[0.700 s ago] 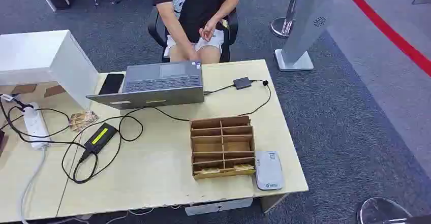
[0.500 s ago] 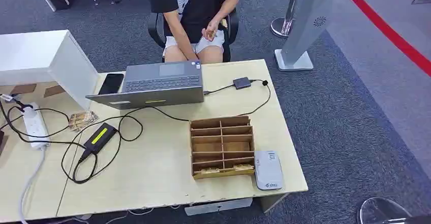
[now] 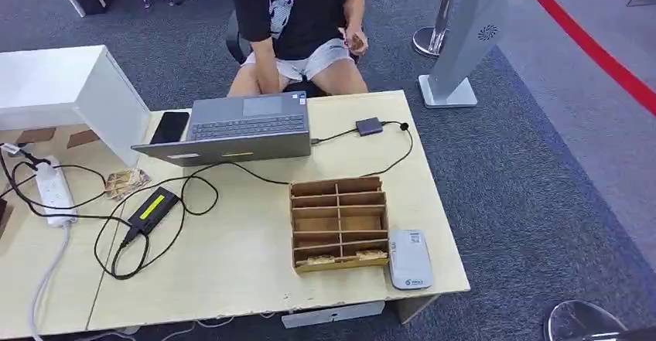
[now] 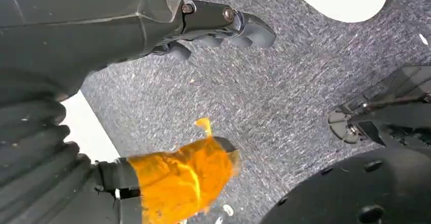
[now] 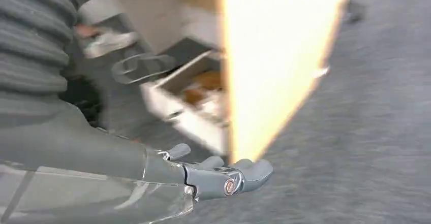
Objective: Pass the card to the sensor for recognition and then transmit it.
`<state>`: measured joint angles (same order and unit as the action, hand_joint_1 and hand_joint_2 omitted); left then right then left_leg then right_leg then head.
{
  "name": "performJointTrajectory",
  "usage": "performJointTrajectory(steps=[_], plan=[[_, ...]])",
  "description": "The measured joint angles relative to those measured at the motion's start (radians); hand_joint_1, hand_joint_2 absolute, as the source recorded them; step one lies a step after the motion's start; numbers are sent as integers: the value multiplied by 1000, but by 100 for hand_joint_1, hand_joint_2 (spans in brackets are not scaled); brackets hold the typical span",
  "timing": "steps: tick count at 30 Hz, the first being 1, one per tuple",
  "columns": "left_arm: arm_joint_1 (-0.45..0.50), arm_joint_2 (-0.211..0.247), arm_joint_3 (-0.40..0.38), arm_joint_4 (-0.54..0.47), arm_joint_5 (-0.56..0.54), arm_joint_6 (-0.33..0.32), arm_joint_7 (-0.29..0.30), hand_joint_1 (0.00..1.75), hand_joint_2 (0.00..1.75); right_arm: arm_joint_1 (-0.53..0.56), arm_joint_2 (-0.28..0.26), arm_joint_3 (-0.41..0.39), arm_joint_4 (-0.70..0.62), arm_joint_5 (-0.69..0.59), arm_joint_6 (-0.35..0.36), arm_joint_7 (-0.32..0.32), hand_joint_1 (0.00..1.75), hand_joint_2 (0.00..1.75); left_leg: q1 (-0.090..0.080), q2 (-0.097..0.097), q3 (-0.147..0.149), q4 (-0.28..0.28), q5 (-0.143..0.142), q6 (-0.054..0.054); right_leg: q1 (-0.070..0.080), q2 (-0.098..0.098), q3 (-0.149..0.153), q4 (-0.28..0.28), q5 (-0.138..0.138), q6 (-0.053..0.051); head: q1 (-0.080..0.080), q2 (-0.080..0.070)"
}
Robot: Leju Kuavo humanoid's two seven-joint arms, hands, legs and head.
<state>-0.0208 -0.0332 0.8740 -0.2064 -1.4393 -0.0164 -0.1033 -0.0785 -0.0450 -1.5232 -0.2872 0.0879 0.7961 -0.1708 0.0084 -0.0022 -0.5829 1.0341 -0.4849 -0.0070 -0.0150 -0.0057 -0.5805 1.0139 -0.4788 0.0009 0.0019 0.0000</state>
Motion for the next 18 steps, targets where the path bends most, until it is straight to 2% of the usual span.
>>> performJointTrajectory(steps=[5,8,10,13,14,15,18], plan=[[0,0,2,0,0,20,-6,0,175,-76,0,7,-83,-118,-6,-110,0,175,0,2,1,0,1,0,0,1,0,0,1,1,0,0],[0,-1,10,0,0,32,-10,0,175,-109,11,90,-187,-276,-38,-183,0,175,-1,1,1,0,2,2,-1,1,0,0,2,2,0,0],[0,-2,14,0,0,32,-10,0,175,-108,23,201,-289,-405,-75,-223,0,175,-1,1,2,0,2,2,-1,1,0,0,2,2,0,0],[0,-5,19,0,-1,19,-1,0,175,-78,43,394,-462,-484,-174,-288,0,175,-1,3,2,0,2,2,-1,2,0,0,2,2,0,0],[0,-6,21,0,-2,18,0,0,175,-70,46,425,-492,-486,-190,-298,0,175,-1,3,2,0,2,2,-1,2,0,0,2,2,0,0],[0,-8,25,0,-3,11,8,0,175,-49,58,511,-579,-485,-231,-324,0,175,-1,3,2,0,2,2,-1,3,0,0,2,2,0,0],[0,-13,37,0,-3,6,14,0,175,9,93,683,-790,-436,-337,-360,0,175,-1,3,2,0,2,2,-1,3,0,0,1,2,0,0]])
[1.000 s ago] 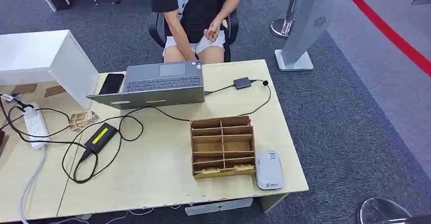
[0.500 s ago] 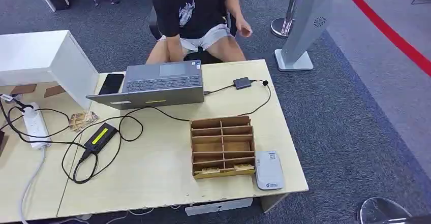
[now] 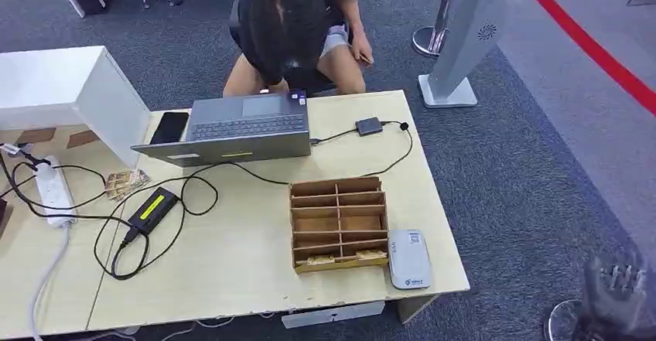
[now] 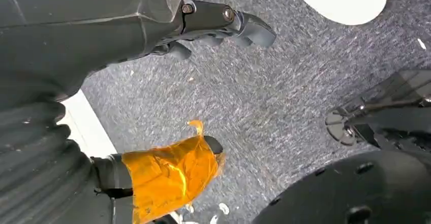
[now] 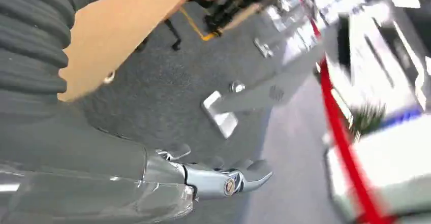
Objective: Pass the card to the sensor for recognition and then transmit it.
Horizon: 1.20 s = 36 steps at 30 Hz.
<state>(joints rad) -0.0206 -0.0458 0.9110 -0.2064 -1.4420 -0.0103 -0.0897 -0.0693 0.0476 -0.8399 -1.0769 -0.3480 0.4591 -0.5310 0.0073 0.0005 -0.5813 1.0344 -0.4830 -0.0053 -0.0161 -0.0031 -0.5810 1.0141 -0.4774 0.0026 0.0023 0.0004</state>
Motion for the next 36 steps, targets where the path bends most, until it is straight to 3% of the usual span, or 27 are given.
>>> performJointTrajectory(steps=[4,8,15,18,22,25,26,28,32,36], plan=[[0,-6,11,0,0,-2,3,0,175,75,43,169,-238,40,-68,-8,0,175,0,0,0,0,0,0,0,0,0,0,0,0,0,0],[1,-9,21,0,0,-6,3,0,175,119,59,281,-389,56,-84,-18,0,175,0,0,0,0,0,0,0,0,0,0,0,0,0,0],[1,-11,29,0,0,-6,3,0,175,149,68,344,-487,58,-87,-22,0,175,-1,0,-1,0,0,0,0,0,0,0,0,0,0,0],[1,-11,30,0,0,-9,3,0,175,169,68,373,-523,155,-121,-58,0,175,-1,-1,-1,0,0,1,0,-1,0,0,0,0,0,0],[1,-11,31,0,-4,-15,3,0,175,212,67,455,-608,414,-293,-84,0,175,0,0,-1,0,0,0,0,-1,0,0,0,0,0,0],[1,-11,31,0,-15,-18,6,0,175,228,47,555,-643,713,-540,-68,0,175,0,0,-2,-1,0,0,0,-1,0,0,0,0,0,0],[1,-10,31,0,-23,-19,12,0,175,226,24,613,-650,847,-677,-28,0,175,0,0,-2,-1,0,0,0,0,0,0,0,0,0,0],[-1,-8,31,0,-32,-26,12,0,175,206,-20,717,-648,964,-825,36,0,175,0,0,-1,-1,0,0,0,0,0,0,0,0,0,0],[-1,-6,31,0,-36,-27,12,0,175,177,-79,847,-645,983,-875,74,0,175,0,-2,0,0,1,0,0,-2,1,0,0,1,0,0],[-1,-5,29,0,-51,-27,12,0,175,157,-117,908,-635,1063,-930,117,0,175,-1,-1,-2,0,0,0,0,-1,0,0,0,1,0,0]])
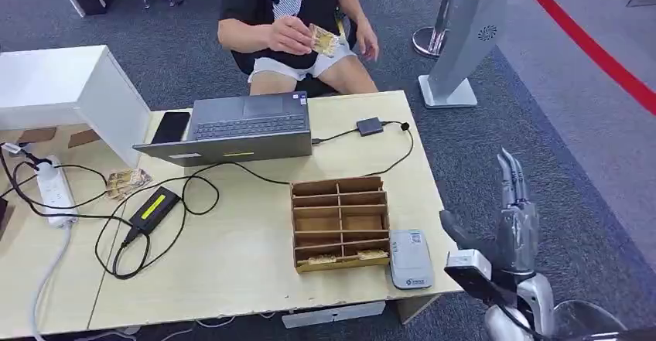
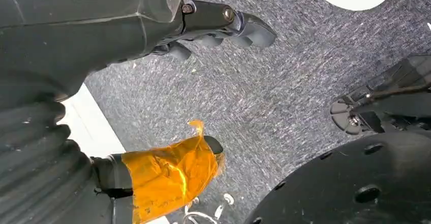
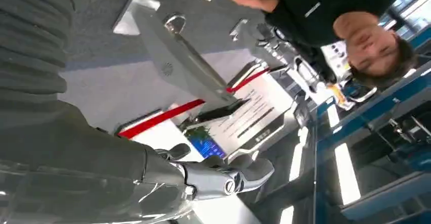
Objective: Pass the card to the sensor for recognition and then transmit it.
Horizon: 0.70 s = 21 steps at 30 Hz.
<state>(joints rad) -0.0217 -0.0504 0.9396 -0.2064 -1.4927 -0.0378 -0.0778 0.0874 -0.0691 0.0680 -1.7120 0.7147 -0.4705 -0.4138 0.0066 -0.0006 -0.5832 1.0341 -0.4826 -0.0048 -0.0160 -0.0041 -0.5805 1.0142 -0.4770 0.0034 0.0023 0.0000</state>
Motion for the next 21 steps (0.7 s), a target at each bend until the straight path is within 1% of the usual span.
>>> performJointTrajectory(steps=[1,3,5,8,11,12,14,17,18,19,20,21], plan=[[-1,1,-2,0,-8,-3,0,0,175,-25,-11,20,13,62,-28,25,0,175,0,1,0,0,0,0,0,1,0,0,1,0,0,0],[-5,4,-11,0,-24,-9,0,0,175,-98,-29,68,55,169,-53,95,0,175,0,4,1,0,0,0,0,4,-1,0,2,0,0,0],[-14,6,-27,0,-29,-15,0,0,175,-202,-44,122,120,254,-53,176,0,175,0,5,1,0,1,0,0,6,-1,0,3,1,0,0],[-23,10,-50,0,-32,-24,0,0,175,-376,-53,198,254,315,-29,270,0,175,1,5,1,0,4,-1,0,5,-1,0,5,0,0,0],[-27,13,-74,0,-34,-30,0,0,175,-546,-53,250,418,327,0,320,0,175,1,4,0,0,7,-1,0,5,-2,0,8,0,0,0],[-28,13,-81,0,-34,-30,0,0,175,-586,-52,262,462,332,6,331,0,175,1,3,0,0,8,0,0,4,-2,0,8,0,0,0],[-28,14,-103,0,-34,-31,0,0,175,-681,-42,285,579,338,6,349,0,175,1,2,-1,0,8,0,0,3,-2,0,8,0,0,0],[-28,14,-125,0,-34,-32,0,0,175,-768,-22,307,715,340,2,365,0,175,1,1,-1,0,8,0,0,2,-2,0,8,0,0,0],[-28,15,-133,0,-34,-32,1,0,175,-787,-14,314,757,343,0,370,3,175,1,1,-1,0,8,0,0,2,-2,0,8,0,0,0],[-28,15,-137,0,-34,-32,1,0,175,-802,-7,317,788,347,-3,371,63,175,1,1,-1,0,8,0,0,2,-3,0,8,0,0,0],[-28,15,-140,0,-34,-33,1,0,175,-814,1,321,813,353,-8,373,129,175,1,1,-1,0,8,0,0,2,-3,0,8,0,0,0],[-28,15,-146,0,-34,-34,2,0,175,-824,11,326,844,353,-15,371,136,175,1,1,-2,0,8,0,0,2,-3,0,8,0,0,0]])
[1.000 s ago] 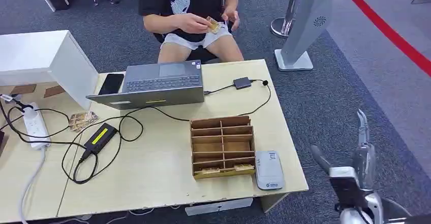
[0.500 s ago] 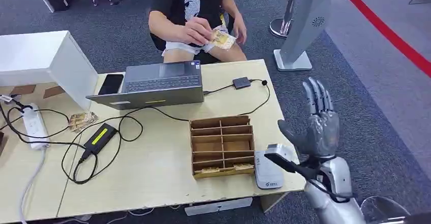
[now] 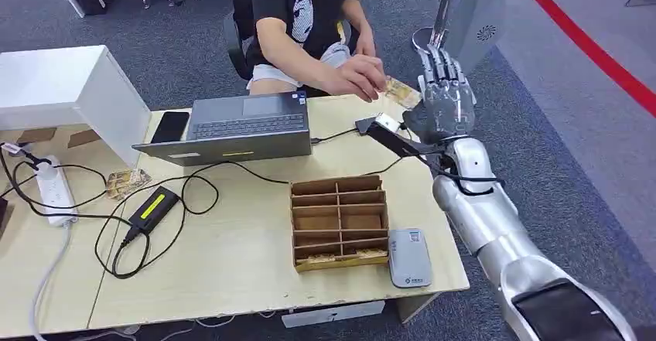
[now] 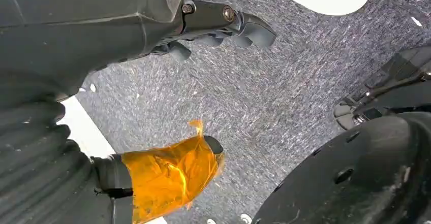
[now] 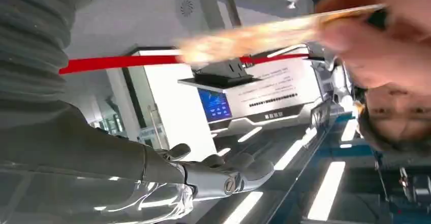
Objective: Pass the card to the sensor for recognition and then transmit it.
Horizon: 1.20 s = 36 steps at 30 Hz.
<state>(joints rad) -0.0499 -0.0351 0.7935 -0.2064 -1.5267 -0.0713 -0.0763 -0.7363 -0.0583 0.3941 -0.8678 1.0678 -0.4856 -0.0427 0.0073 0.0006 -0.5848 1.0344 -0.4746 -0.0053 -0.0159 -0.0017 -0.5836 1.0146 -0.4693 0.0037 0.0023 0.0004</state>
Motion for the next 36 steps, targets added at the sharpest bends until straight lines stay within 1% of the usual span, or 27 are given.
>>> performJointTrajectory(steps=[2,5,10,20,22,24,25,27,28,29,33,36], plan=[[0,1,-6,0,0,-1,1,0,175,-14,16,8,39,-10,-9,-10,150,175,0,0,0,0,0,0,0,0,0,0,0,0,0,0],[0,2,-11,0,0,-1,1,0,175,-20,37,13,59,-46,1,-23,148,175,0,0,-1,0,0,0,0,0,-1,0,0,0,0,0],[0,2,-13,0,0,0,2,0,175,-21,56,26,57,-73,23,-24,148,175,0,0,-1,0,0,0,0,0,-1,0,0,0,0,0],[1,3,-13,0,0,0,2,0,175,-25,66,39,55,-73,25,-24,147,175,0,0,-1,0,0,0,0,0,-1,0,0,0,0,0],[0,3,-13,0,0,0,2,0,175,-26,66,40,54,-74,25,-24,152,175,0,0,-1,0,0,0,0,0,-1,0,0,0,0,0],[1,3,-13,0,0,0,2,0,175,-26,67,41,54,-82,28,-29,162,175,0,0,-1,0,0,0,0,0,-1,0,0,0,0,0],[1,3,-13,0,0,0,2,0,175,-26,67,42,54,-96,33,-34,169,175,0,0,-1,0,0,0,0,0,-1,0,0,0,0,0],[1,3,-13,0,1,1,2,0,175,-25,69,43,47,-126,49,-42,171,175,0,0,-1,0,0,0,0,0,-1,0,0,0,0,0],[1,3,-13,0,1,1,2,0,175,-25,70,43,41,-142,57,-45,175,175,0,0,-1,0,0,0,0,0,-1,0,0,0,0,0],[1,3,-13,0,1,1,2,0,175,-25,71,43,37,-160,65,-49,173,175,0,0,-1,0,0,0,0,0,-1,0,0,0,0,0],[1,3,-13,0,3,2,2,0,175,1,73,43,-18,-335,162,-116,175,175,0,0,-1,0,0,0,0,0,-1,0,0,0,0,0],[3,4,-12,0,7,3,2,0,175,51,72,43,-94,-430,213,-144,173,175,0,0,-1,0,0,0,0,0,-2,0,0,0,0,0]])
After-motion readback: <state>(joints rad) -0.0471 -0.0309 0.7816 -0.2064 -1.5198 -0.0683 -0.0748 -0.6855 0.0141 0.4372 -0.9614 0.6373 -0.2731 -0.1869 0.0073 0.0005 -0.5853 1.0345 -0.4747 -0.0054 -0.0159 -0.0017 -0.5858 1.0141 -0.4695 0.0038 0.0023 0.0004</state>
